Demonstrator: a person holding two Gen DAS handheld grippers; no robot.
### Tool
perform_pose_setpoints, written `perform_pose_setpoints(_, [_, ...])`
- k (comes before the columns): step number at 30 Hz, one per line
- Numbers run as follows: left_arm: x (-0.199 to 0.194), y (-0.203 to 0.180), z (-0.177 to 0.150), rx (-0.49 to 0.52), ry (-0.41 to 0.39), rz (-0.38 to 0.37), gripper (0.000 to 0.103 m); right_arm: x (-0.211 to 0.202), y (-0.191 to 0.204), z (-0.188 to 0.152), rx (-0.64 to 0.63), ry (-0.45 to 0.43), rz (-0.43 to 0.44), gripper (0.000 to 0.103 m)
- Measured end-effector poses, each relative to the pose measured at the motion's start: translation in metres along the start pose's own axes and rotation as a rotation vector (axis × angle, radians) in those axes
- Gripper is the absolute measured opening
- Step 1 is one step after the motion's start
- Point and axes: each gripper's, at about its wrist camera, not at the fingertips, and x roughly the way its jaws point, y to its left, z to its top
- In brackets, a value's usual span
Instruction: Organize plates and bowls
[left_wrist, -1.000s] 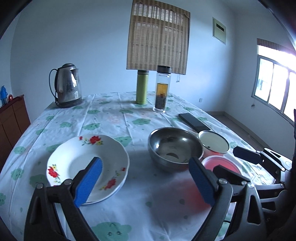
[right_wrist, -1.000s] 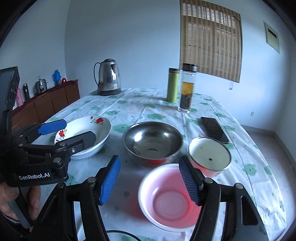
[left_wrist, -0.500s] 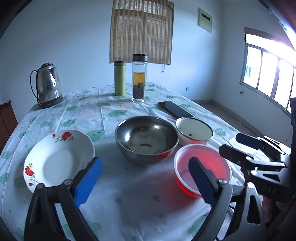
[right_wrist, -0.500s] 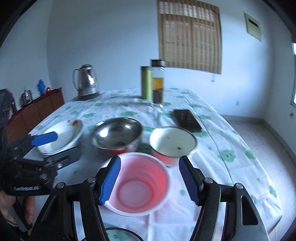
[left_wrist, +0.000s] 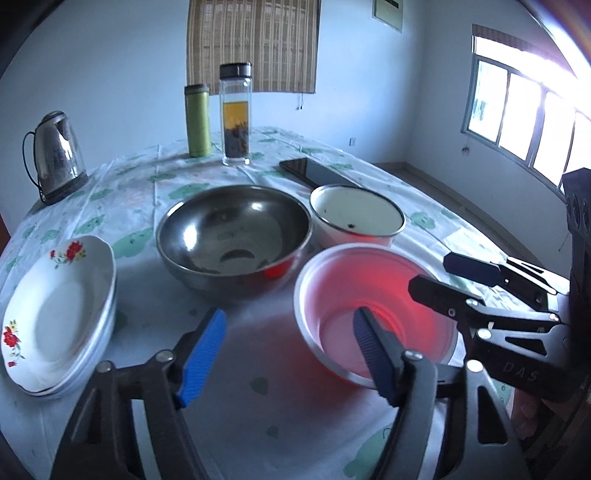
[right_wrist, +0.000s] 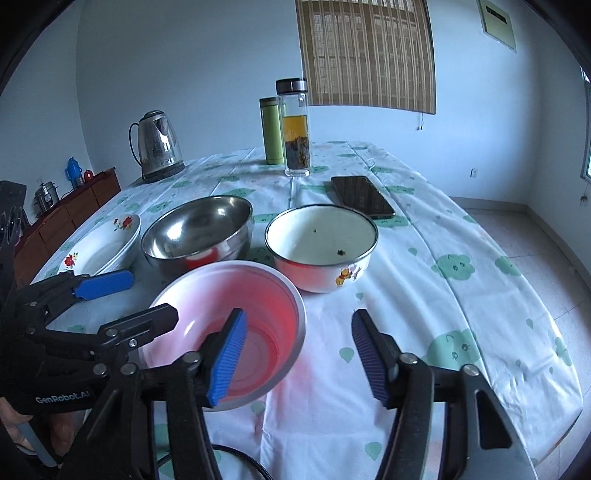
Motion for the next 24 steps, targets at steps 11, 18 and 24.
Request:
perform_pose_setpoints(11, [0.012, -0.01, -0.003, 0.019, 0.045, -0.046, 0.027, 0.012, -0.004, -0.006, 0.021, 0.025, 0.066, 0.029])
perform_pose_setpoints(18, [0.01, -0.011, -0.002, 0.016, 0.045, -0.064, 0.017, 0.008, -0.004, -0.004, 0.035, -0.001, 0.086, 0.014])
perform_pose_setpoints(24, [0.0, -0.014, 0.0, 0.024, 0.026, -0.071, 0.016, 0.001, -0.005, 0.002, 0.038, -0.02, 0.083, 0.013])
